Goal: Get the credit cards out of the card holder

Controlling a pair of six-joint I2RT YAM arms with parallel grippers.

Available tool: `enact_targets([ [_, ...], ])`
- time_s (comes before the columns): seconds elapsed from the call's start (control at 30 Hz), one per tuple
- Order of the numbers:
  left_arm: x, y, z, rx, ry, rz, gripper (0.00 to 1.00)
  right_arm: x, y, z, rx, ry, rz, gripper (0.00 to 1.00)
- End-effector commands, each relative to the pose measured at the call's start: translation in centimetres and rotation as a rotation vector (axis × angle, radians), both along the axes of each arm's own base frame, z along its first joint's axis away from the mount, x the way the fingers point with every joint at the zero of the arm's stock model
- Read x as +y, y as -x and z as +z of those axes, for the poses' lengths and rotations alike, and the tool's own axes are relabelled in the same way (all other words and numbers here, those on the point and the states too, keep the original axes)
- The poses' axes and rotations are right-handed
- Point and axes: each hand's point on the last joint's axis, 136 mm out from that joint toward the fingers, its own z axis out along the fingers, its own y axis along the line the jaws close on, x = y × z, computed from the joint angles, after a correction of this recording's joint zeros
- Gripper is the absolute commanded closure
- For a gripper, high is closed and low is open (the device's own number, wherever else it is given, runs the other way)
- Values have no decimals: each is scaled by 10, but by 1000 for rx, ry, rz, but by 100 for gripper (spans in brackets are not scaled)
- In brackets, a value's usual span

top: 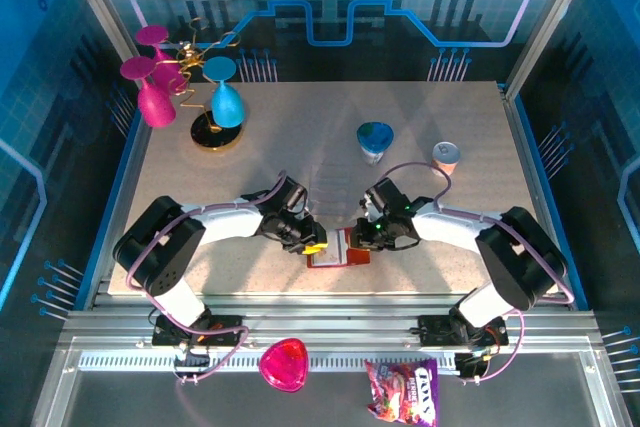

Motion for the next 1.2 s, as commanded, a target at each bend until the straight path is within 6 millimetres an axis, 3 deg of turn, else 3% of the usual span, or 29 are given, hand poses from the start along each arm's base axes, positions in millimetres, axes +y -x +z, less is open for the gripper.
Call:
enact_targets([
  [0.0,15,16,-19,44,-75,-18,75,-15,1,-18,4,56,-20,85],
  [0.23,17,19,-20,52,-86,-20,75,-32,7,-40,22,125,-49,87],
  [0.5,19,16,-16,45,-86,-5,75,-38,6,-38,0,145,-72,91],
  [0.63,17,15,-12,41,-79,-6,75,-34,3,-27,-15,124,-68,91],
  [1.17,-13,-10,31,-10,85,32,75,16,-8,42,-51,-135,-26,90],
])
